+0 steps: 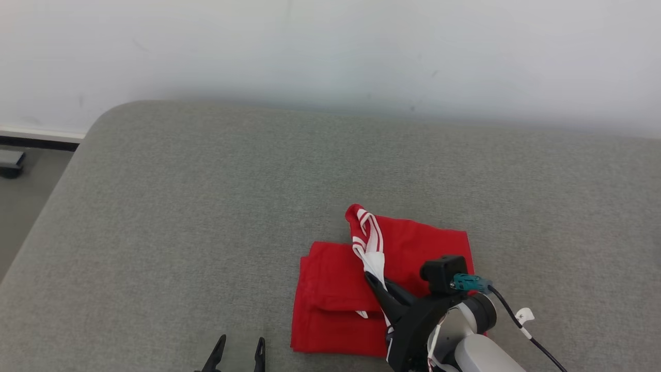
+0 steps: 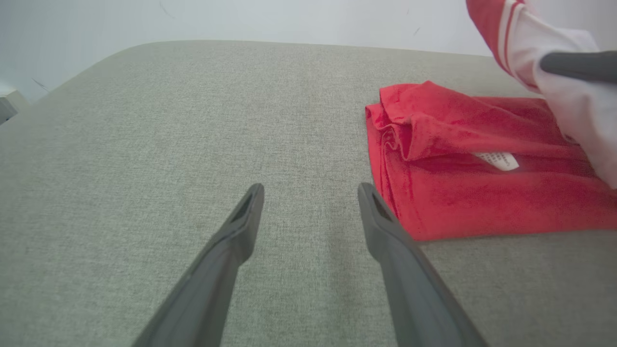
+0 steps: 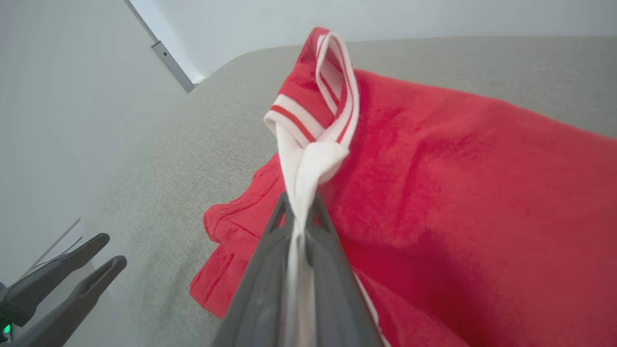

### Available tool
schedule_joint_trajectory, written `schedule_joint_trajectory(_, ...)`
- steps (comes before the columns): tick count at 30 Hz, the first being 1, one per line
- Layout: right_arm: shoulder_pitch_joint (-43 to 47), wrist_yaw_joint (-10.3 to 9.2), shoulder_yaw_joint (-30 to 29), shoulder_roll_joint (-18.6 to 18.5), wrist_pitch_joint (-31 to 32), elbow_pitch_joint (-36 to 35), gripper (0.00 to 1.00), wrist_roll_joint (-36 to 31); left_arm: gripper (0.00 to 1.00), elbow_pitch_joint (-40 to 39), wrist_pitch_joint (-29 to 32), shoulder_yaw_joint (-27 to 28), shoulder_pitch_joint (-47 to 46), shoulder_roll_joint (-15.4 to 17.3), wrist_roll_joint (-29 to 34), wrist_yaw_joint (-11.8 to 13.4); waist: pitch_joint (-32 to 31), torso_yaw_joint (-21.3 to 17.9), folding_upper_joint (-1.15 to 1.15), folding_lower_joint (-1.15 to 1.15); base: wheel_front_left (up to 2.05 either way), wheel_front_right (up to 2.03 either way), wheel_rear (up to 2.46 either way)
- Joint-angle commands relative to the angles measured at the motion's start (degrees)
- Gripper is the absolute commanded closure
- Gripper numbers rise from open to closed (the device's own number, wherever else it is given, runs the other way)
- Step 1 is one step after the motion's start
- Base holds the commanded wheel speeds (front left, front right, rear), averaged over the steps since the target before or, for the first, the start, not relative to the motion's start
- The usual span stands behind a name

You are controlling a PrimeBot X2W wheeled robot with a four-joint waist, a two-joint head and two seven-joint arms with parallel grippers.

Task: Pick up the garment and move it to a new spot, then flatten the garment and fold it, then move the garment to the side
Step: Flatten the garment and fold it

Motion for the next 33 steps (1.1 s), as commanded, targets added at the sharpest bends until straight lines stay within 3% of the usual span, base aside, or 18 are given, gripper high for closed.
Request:
schedule_joint_trajectory(1,-1.19,-0.17,0.62,0.66,-0.51,0.68,1.00,-0.15,0.00,0.13,-0.16,-0.33,-0.12,-0.02,-0.03,0.26,0.52,3.57,-0.01,0.00,0.00,0.00,0.00)
schedule_joint_trajectory(7,-3.70,-0.17,2.23,2.15,-2.04,5.04,1.00,-0.15,0.00,0.05,-0.16,-1.55,-0.79,-0.02,-0.48,0.78,1.14,6.57,-0.01,0.00,0.00,0.00,0.00)
schedule_joint_trajectory(13,-5.73,-0.17,2.85,3.07,-3.98,9.51,1.00,0.35,0.00,-0.38,-0.16,-2.20,-1.03,-0.02,-1.00,1.36,1.50,7.16,-0.01,0.00,0.00,0.00,0.00)
schedule_joint_trajectory(15,-6.26,-0.17,3.27,3.32,-4.70,10.59,0.38,0.36,0.00,-0.06,-0.16,-1.95,-0.93,-0.02,-1.23,1.79,1.59,6.77,-0.01,0.00,0.00,0.00,0.00)
schedule_joint_trajectory(16,-6.64,-0.17,3.07,3.39,-5.35,11.03,0.00,0.55,0.00,0.05,-0.16,-1.86,-1.05,-0.02,-1.30,1.86,1.65,6.43,-0.01,0.00,0.00,0.00,0.00)
schedule_joint_trajectory(26,-6.99,-0.17,-2.07,2.09,-13.86,15.69,0.00,-2.34,0.00,-0.38,-0.15,-0.67,-1.70,-0.01,-1.07,2.58,1.04,1.48,-0.01,0.00,0.00,0.00,0.00)
schedule_joint_trajectory(33,-4.85,-0.17,-9.22,-0.38,-19.99,18.91,0.00,-9.54,0.00,-1.91,-0.15,2.36,-0.93,-0.02,0.55,2.69,0.04,-3.09,-0.01,0.00,0.00,0.00,0.00)
